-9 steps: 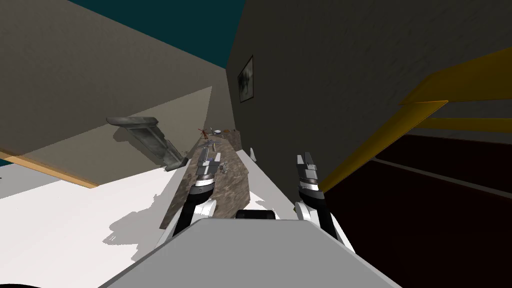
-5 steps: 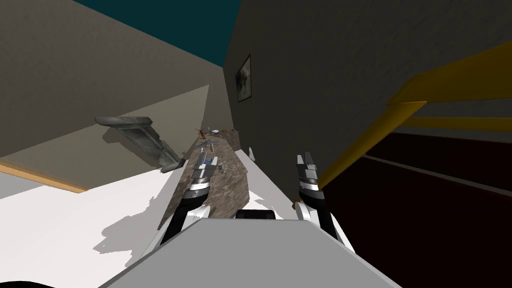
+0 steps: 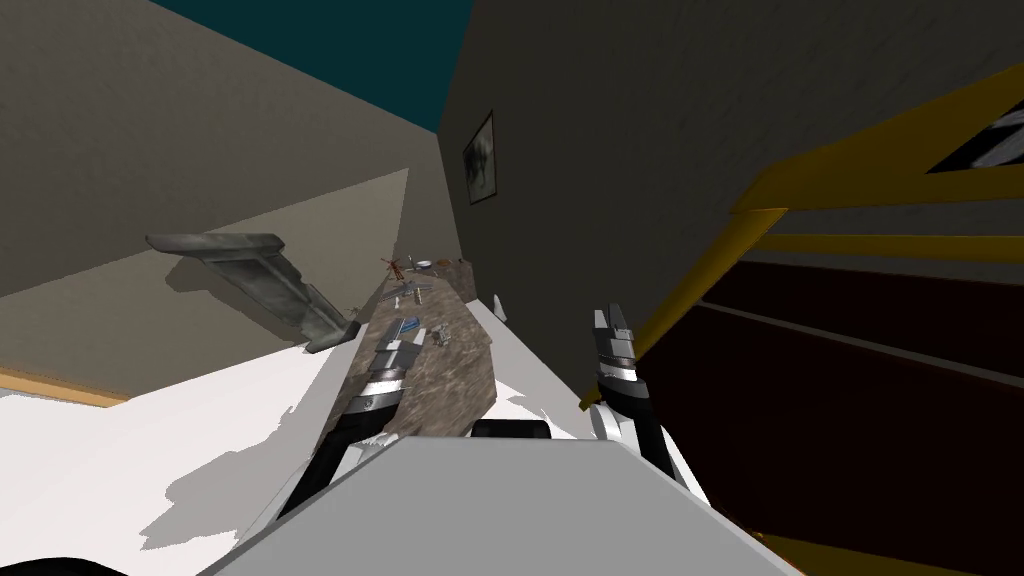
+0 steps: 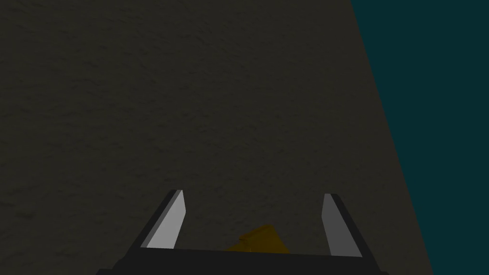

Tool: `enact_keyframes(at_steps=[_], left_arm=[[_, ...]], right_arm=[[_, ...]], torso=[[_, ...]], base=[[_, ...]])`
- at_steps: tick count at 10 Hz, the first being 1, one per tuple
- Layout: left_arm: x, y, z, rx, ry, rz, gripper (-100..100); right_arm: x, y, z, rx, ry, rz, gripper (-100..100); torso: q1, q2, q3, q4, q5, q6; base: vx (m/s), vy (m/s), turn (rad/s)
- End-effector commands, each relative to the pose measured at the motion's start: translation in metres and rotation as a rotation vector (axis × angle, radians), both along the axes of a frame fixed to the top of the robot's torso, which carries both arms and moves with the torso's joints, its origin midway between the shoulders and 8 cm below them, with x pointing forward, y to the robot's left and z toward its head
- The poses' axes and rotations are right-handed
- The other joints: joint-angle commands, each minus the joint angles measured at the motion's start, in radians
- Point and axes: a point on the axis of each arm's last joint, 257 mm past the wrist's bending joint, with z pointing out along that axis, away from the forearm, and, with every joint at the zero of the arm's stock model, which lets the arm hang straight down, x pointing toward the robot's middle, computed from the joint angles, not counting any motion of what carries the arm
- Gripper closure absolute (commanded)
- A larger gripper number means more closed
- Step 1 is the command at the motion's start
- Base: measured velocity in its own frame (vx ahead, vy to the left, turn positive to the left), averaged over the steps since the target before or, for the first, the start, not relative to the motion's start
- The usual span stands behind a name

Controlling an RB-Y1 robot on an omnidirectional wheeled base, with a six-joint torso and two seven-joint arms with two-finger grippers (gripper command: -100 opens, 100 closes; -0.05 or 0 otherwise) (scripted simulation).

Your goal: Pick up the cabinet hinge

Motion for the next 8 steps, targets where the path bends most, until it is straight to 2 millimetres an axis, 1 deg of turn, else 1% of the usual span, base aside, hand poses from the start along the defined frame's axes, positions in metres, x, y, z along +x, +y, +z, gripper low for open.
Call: enact_keyframes(at_steps=[1,2,4,5,6,7,8], left_arm=[[-0.006,0.019,-0.021,-0.008,0.083,0.019,-100],[-0.007,0.020,-0.021,-0.020,0.081,0.018,-100],[-0.019,0.049,-0.051,-0.022,0.199,0.047,-100],[-0.020,0.051,-0.052,-0.042,0.200,0.049,-100],[-0.029,0.066,-0.068,-0.041,0.265,0.066,-100],[-0.029,0.067,-0.068,-0.052,0.263,0.066,-100],[-0.038,0.083,-0.084,-0.052,0.330,0.083,-100]], right_arm=[[0.000,0.000,0.000,0.000,0.000,0.000,0],[0.000,0.000,0.000,0.000,0.000,0.000,0],[0.000,0.000,0.000,0.000,0.000,0.000,0],[0.000,0.000,0.000,0.000,0.000,0.000,0],[0.000,0.000,0.000,0.000,0.000,0.000,0],[0.000,0.000,0.000,0.000,0.000,0.000,0],[0.000,0.000,0.000,0.000,0.000,0.000,0]], torso=[[0.000,0.000,0.000,0.000,0.000,0.000],[0.000,0.000,0.000,0.000,0.000,0.000],[0.000,0.000,0.000,0.000,0.000,0.000],[0.000,0.000,0.000,0.000,0.000,0.000],[0.001,0.000,0.000,0.000,0.000,0.000],[0.000,0.000,0.000,0.000,0.000,0.000],[0.000,-0.001,-0.001,0.000,0.000,0.000]], base=[[-0.026,-0.010,-0.166],[-0.022,-0.002,-0.031],[-0.023,-0.006,-0.130],[-0.020,0.001,-0.051],[-0.015,-0.006,-0.098],[-0.012,-0.003,-0.056],[-0.011,-0.004,-0.111]])
